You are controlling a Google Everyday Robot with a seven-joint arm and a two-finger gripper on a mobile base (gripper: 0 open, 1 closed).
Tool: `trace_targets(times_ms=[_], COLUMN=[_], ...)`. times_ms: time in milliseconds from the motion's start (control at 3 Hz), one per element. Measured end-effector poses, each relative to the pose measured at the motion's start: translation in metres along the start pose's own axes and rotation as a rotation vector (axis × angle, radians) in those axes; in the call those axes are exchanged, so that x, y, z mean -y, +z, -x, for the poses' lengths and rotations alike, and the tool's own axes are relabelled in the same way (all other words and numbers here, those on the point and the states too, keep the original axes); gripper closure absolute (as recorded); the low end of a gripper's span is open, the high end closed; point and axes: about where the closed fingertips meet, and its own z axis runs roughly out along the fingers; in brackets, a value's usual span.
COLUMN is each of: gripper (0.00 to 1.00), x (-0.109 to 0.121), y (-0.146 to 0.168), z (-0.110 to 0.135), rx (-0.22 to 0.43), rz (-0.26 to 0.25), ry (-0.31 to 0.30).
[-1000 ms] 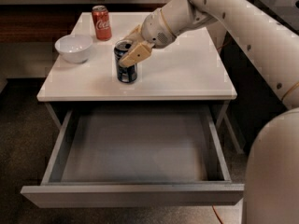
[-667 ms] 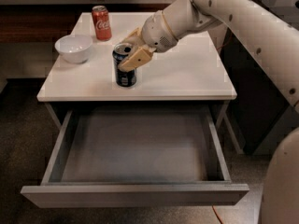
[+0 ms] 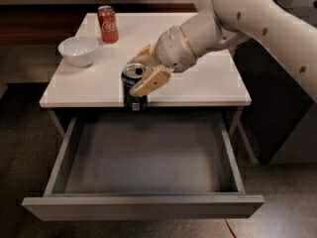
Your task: Place pepsi can into top drawer
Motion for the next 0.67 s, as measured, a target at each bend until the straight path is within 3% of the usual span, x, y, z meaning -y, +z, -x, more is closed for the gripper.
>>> trace_targets(times_ms=[667], gripper=[1.00], x=[-0.057], y=[0.002], z=[-0.009], rx=[0.003], rz=[0.070], ry=[-0.033])
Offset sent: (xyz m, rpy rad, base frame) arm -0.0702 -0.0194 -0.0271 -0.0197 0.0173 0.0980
